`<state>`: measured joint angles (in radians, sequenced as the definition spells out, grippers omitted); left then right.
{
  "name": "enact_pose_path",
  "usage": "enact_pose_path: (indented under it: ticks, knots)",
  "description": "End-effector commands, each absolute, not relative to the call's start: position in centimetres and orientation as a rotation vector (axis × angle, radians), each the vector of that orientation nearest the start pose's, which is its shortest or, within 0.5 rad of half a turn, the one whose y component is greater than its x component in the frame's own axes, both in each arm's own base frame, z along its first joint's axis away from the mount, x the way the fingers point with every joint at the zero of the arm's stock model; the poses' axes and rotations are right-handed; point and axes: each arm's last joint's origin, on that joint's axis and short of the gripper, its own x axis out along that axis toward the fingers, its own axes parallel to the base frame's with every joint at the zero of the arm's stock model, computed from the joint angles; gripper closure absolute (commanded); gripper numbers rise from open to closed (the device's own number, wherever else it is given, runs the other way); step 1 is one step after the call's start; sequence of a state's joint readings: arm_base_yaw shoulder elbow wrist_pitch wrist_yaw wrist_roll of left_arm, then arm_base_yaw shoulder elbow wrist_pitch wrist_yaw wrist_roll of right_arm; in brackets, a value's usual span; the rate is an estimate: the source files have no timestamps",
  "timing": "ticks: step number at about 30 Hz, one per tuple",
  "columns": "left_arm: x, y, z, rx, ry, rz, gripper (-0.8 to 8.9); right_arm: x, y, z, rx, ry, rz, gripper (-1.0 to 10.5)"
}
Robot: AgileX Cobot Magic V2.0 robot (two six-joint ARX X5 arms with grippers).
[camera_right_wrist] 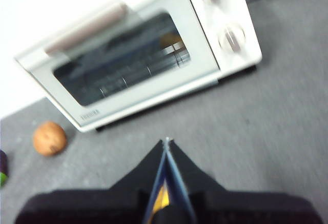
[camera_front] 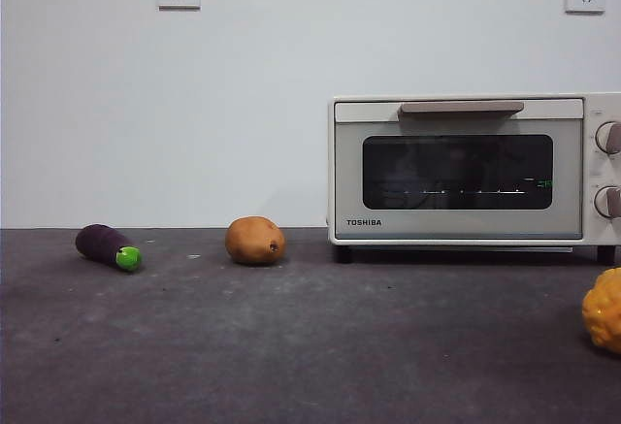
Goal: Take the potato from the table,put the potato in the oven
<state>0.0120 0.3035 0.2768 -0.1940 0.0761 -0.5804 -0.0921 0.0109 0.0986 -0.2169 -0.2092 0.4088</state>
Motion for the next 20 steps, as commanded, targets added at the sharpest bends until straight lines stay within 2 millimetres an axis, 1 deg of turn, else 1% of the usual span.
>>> enact_pose_path:
  ticks: [1,7,12,16,20]
  knots:
    - [12.0,-0.2,23.4,-0.613,0.256,-0.016,8.19,8.7,-0.2,18.9,0.431,0.105,0.100,9.5]
    - [15.5,-0.3,27.6,-0.620,0.296,-0.054,8.18,7.9,-0.1,21.6,0.419,0.026,0.128,9.5]
    - [19.0,-0.7,30.7,-0.629,0.324,-0.168,8.18,7.0,0.0,23.9,0.408,-0.035,0.150,9.5]
    - [22.4,-1.6,33.1,-0.630,0.358,-0.286,8.18,6.1,0.1,25.5,0.404,-0.057,0.158,9.5]
    - [25.6,-3.0,34.6,-0.608,0.395,-0.405,8.18,5.2,0.2,26.8,0.406,-0.051,0.156,9.5]
